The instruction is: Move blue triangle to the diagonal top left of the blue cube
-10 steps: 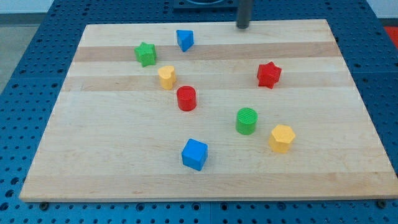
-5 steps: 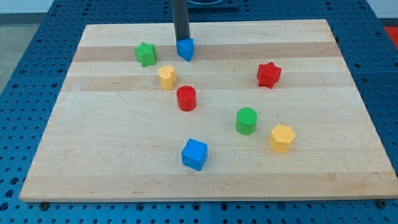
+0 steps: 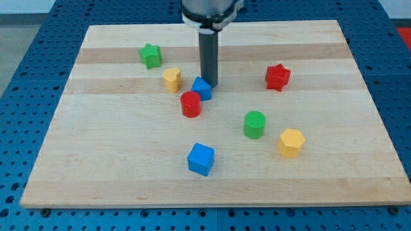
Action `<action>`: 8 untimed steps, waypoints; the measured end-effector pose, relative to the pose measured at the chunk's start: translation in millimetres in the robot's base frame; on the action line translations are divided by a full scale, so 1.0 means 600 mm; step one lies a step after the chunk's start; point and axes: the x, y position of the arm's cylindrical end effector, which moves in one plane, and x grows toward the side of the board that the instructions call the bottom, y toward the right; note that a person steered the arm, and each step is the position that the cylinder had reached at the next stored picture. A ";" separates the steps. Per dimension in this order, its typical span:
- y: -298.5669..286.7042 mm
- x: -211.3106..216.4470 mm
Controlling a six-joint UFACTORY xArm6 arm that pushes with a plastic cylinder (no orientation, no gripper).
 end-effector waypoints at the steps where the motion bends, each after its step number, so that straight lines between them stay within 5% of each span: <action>1: -0.002 0.025; 6: -0.235 0.069; 8: -0.220 0.108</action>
